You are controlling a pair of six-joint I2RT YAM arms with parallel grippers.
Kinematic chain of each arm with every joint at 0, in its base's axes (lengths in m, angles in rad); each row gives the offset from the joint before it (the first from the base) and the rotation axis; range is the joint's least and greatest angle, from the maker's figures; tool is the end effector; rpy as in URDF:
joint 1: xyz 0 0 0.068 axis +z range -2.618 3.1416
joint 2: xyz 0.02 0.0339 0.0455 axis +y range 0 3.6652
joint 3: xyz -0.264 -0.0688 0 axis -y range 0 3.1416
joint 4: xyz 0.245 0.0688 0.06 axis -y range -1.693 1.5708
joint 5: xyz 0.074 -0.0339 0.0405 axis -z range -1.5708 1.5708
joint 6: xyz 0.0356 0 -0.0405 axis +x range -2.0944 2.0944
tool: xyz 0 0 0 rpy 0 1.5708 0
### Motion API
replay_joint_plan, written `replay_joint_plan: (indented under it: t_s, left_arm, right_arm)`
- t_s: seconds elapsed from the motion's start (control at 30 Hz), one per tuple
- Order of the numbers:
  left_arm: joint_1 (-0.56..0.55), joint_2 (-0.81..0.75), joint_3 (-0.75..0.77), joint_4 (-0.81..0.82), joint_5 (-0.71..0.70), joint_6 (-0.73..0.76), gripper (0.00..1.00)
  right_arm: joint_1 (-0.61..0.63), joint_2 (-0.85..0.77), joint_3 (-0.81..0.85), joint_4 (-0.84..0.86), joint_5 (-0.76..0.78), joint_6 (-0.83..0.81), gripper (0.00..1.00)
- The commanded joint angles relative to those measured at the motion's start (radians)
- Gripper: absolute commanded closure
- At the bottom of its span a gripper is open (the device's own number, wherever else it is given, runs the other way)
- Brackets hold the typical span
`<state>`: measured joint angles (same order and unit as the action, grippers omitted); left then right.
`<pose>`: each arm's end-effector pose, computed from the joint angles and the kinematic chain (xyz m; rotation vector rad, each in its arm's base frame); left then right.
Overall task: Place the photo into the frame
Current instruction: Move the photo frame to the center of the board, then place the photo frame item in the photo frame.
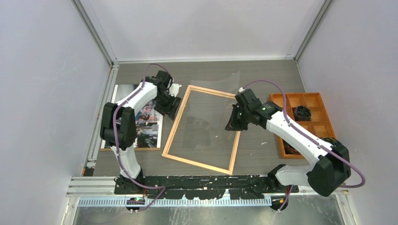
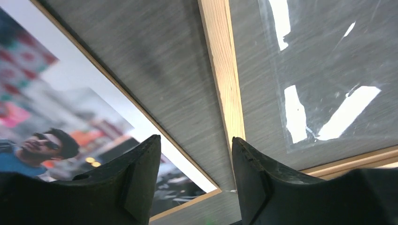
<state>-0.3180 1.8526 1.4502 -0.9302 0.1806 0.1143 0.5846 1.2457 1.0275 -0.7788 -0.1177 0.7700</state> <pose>0.3476 -0.1212 0.2204 0.6546 2.8342 -0.2974 0.2039 0.1399 0.2774 0.2031 2.6913 0.6229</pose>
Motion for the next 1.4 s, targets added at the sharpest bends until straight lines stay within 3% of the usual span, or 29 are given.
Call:
replay_joint_plan:
  t_s: [0.0, 0.13, 0.33, 0.67, 0.93, 1.37]
  left_arm:
    - [-0.010, -0.024, -0.084, 0.005, 0.049, 0.044, 0.44]
    - [-0.010, -0.035, -0.140, 0.035, 0.028, 0.063, 0.50]
    - [-0.010, -0.038, -0.174, 0.060, 0.018, 0.071, 0.51]
    - [0.043, -0.007, -0.123, -0.001, 0.232, 0.035, 0.62]
    - [0.187, -0.068, -0.042, -0.063, 0.269, 0.091, 0.64]
    - [0.204, -0.113, -0.108, -0.039, 0.141, 0.169, 0.64]
  right_arm:
    - [-0.021, 0.045, 0.085, 0.063, -0.022, -0.043, 0.99]
    - [-0.051, 0.114, 0.122, 0.075, -0.035, -0.069, 0.99]
    - [-0.089, 0.200, 0.167, 0.101, -0.053, -0.097, 0.99]
    - [-0.168, 0.326, 0.263, 0.110, -0.204, -0.102, 0.99]
    - [-0.168, 0.137, 0.157, 0.215, -0.359, 0.111, 0.99]
    - [-0.071, -0.123, -0.172, 0.437, -0.383, 0.438, 0.99]
